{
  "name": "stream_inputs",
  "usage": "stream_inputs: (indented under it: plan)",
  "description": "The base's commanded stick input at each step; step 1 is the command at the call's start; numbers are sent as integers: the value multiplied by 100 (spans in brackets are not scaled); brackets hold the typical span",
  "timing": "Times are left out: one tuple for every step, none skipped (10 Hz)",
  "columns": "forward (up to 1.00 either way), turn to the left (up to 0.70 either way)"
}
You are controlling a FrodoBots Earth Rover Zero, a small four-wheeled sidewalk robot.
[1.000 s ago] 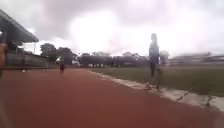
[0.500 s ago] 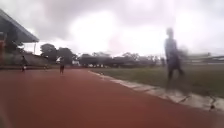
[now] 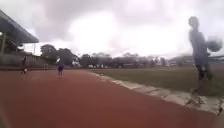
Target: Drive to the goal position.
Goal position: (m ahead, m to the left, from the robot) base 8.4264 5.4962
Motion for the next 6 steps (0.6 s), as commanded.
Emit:
stream_inputs:
  plan:
    - [50, 2]
    - [50, 2]
    - [50, 6]
    - [50, 25]
    - [50, 39]
    - [50, 52]
